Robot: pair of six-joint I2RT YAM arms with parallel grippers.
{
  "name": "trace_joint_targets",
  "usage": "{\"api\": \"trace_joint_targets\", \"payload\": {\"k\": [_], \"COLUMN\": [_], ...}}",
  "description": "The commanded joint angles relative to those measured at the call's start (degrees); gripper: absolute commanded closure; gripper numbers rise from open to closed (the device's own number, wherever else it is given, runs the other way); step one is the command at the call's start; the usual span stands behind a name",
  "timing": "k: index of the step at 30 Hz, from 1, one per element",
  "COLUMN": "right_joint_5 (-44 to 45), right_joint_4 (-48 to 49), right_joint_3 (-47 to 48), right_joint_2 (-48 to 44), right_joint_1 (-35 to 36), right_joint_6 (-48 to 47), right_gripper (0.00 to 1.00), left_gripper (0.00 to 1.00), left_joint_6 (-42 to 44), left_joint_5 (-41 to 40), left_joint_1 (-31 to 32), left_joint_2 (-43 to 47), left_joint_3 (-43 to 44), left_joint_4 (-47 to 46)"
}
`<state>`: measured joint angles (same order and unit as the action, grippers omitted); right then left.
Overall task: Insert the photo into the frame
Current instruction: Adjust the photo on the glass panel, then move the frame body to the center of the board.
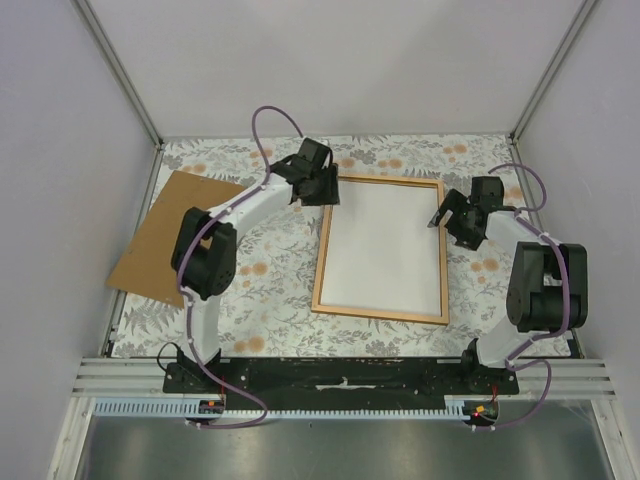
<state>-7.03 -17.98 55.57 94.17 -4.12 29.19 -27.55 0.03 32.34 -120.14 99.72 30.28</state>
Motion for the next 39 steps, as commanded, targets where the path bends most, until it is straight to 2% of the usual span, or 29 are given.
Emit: {"api": "trace_joint_targets", "payload": {"k": [1, 8, 12, 15, 23, 30, 39], "right_joint_5": [3.2, 3.9, 4.3, 4.3, 4.2, 3.4, 2.6], "right_joint_4": [-1.0, -1.8, -2.9, -3.1, -4.6, -5.1, -5.9], "right_joint_3": [-2.0, -3.2, -2.8, -2.7, -0.9, 0.5, 2.2], "right_joint_2": [-4.8, -8.9, -10.3, -11.5, -13.3, -13.6, -13.5], "right_joint_1": [0.4, 0.4, 0.4, 0.4, 0.4, 0.4, 0.4], "right_joint_6": [-1.4, -1.0, -0.8, -0.5, -0.6, -0.7, -0.7], "right_gripper": [0.03, 0.04, 0.05, 0.05, 0.05, 0.05, 0.05], "left_gripper": [0.42, 0.56, 0.66, 0.68, 0.7, 0.7, 0.69], "left_joint_6": [-2.0, -2.9, -3.9, -4.3, -7.3, -9.4, -9.6], "left_joint_5": [-5.7, -6.1, -4.4, -4.3, -4.8, -3.9, -2.5], "left_joint_1": [-3.0, -3.5, -3.2, -1.2, 4.0, 7.6, 9.0], "left_joint_2": [11.6, 17.1, 17.7, 17.4, 14.5, 10.9, 4.4], "left_joint_3": [-10.7, -26.1, -29.9, -30.9, -30.9, -26.3, -17.5], "left_joint_4": [-0.8, -3.5, -5.2, -6.3, -7.8, -8.0, -8.1]}}
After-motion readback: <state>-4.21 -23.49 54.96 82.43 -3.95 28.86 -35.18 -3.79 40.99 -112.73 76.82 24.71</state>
